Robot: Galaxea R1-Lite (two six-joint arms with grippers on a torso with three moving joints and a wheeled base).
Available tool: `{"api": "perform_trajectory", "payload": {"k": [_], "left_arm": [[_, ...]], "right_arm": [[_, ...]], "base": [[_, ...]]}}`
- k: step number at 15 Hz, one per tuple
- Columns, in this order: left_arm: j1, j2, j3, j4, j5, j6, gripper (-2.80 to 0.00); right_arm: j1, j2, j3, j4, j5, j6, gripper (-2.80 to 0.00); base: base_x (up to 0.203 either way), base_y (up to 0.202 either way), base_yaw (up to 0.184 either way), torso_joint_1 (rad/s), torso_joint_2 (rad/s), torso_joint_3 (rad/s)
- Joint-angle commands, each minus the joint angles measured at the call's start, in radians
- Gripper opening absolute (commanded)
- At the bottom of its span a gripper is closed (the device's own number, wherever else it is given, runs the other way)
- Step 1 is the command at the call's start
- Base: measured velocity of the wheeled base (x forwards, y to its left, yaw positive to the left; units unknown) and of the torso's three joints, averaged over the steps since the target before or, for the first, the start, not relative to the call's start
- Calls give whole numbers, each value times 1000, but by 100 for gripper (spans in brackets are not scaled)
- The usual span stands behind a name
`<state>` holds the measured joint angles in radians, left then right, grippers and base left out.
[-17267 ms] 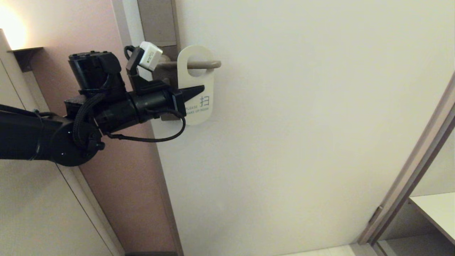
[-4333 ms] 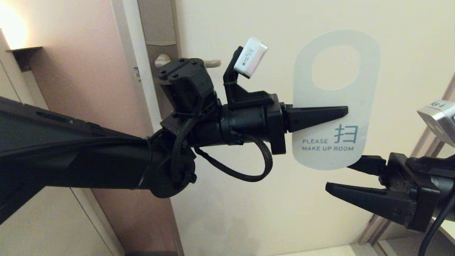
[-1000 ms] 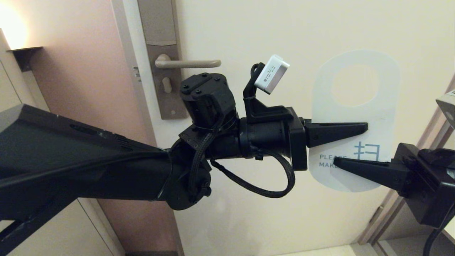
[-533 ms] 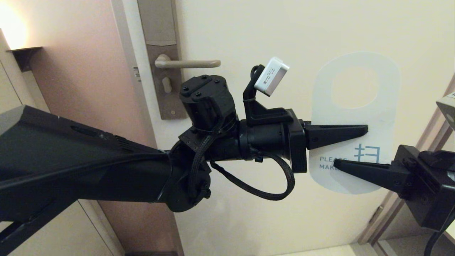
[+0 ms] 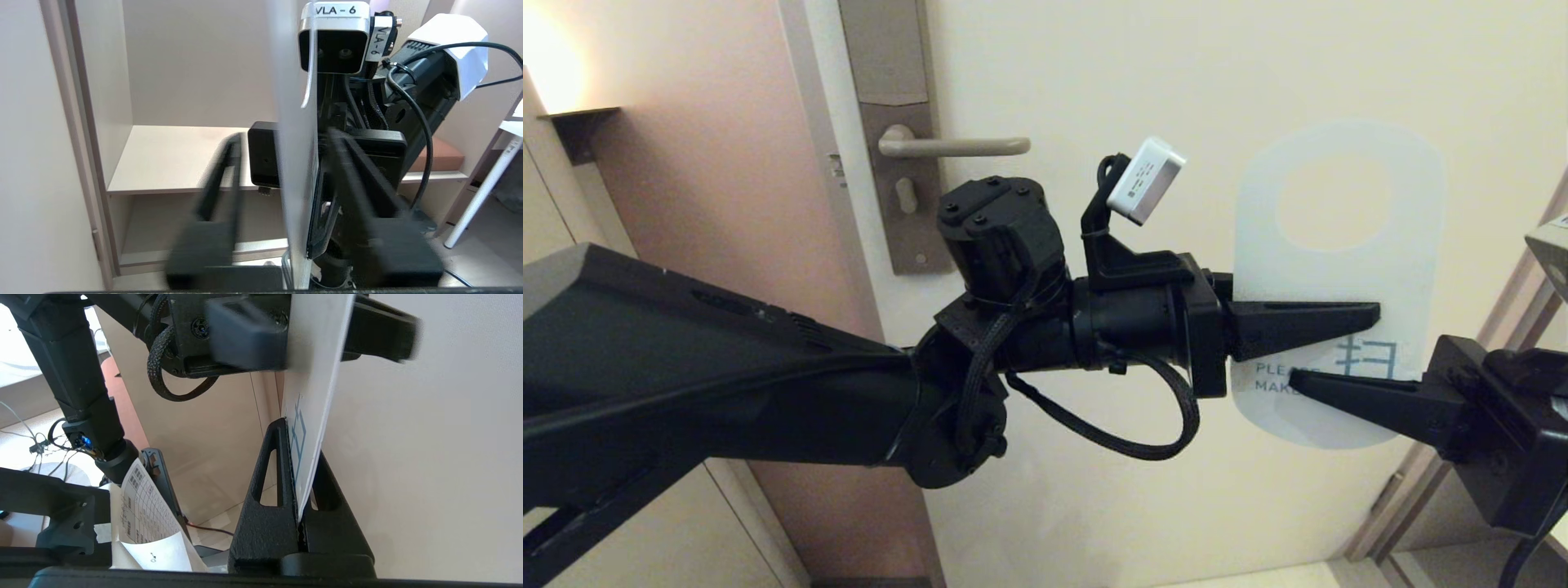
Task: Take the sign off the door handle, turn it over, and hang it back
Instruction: Hand it to the other hand
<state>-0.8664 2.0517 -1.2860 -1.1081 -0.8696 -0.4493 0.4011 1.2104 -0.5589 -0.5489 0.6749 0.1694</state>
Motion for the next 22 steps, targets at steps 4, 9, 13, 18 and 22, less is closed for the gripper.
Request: {"api": "perform_trajectory", "payload": {"k": [4,9,13,18,22], "left_arm": [[1,-21,30,-8,-6,-2,0],[37,-116,143,-17,-6,0,0],[71,-212,251,-20,-6,-2,0],[108,-339,392,-19,-8,0,0],[137,-446,496,-18,-6,0,0]], "right_arm": [[-1,0,1,-3,3,-1,-280],[-1,4,7,-3,2,-1,-280],[-3,3,13,-3,-1,-1,-280],[-7,-1,40,-3,-3,-2,-280],[-21,-12,68,-3,-3,-2,-280]], "base": [[0,0,0,0,0,0],[0,0,0,0,0,0],[0,0,0,0,0,0],[0,0,0,0,0,0],[0,0,0,0,0,0]]}}
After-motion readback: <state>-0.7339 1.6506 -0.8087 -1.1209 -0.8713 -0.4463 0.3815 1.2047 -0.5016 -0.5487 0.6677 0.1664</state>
